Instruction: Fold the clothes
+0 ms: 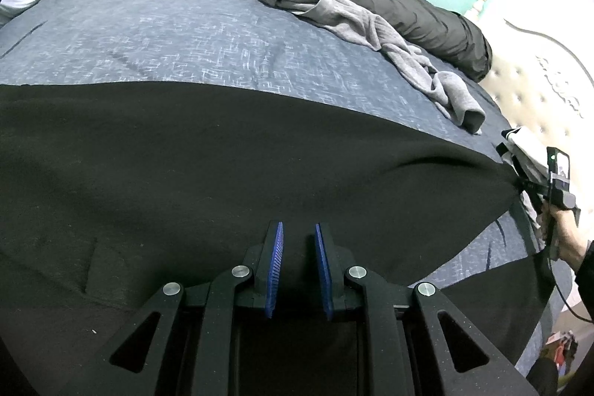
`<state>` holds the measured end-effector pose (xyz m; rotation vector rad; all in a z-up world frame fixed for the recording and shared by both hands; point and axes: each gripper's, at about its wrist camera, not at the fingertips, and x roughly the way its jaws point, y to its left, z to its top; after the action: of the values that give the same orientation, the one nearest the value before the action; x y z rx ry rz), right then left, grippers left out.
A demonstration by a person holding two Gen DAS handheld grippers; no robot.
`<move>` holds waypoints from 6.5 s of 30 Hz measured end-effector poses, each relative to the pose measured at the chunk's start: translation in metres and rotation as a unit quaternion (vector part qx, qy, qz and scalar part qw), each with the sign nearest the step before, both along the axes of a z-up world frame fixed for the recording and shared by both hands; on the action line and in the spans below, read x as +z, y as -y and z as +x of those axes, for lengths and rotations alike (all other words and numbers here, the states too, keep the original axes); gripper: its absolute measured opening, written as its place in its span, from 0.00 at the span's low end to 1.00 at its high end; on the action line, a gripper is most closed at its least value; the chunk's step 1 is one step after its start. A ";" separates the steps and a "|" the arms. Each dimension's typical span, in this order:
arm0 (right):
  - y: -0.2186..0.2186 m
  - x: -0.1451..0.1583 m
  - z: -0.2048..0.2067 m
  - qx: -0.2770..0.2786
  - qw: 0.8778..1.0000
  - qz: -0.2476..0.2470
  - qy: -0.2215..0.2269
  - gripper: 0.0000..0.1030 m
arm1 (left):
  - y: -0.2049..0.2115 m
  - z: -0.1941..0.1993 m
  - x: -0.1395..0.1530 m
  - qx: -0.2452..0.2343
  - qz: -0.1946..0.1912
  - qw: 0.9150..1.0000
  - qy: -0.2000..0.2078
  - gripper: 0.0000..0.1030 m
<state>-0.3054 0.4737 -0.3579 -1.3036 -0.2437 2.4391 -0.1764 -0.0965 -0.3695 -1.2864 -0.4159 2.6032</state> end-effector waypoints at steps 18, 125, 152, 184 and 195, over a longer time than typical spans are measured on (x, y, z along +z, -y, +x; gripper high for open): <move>0.206 0.013 -0.024 0.334 0.929 -0.152 0.047 0.51 | 0.008 0.002 0.000 0.019 -0.005 1.000 -0.002 0.19; -0.075 0.021 0.263 0.057 0.963 -0.261 0.024 0.05 | 0.191 0.178 0.029 0.155 -0.002 0.980 0.129 0.40; -0.091 0.025 0.270 0.036 0.955 -0.294 0.004 0.45 | 0.225 0.187 -0.001 0.212 0.057 0.969 0.114 0.44; -0.088 0.091 0.268 0.092 0.970 -0.223 0.012 0.03 | 0.228 0.194 0.053 0.205 0.030 0.976 0.069 0.04; -0.086 0.033 0.267 0.065 0.973 -0.213 0.058 0.13 | 0.224 0.193 0.015 0.211 0.032 0.971 0.111 0.04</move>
<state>-0.0388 0.5595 -0.3250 -1.6554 0.1853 2.6240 0.0163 -0.3205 -0.3542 -1.6255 -0.8938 2.7481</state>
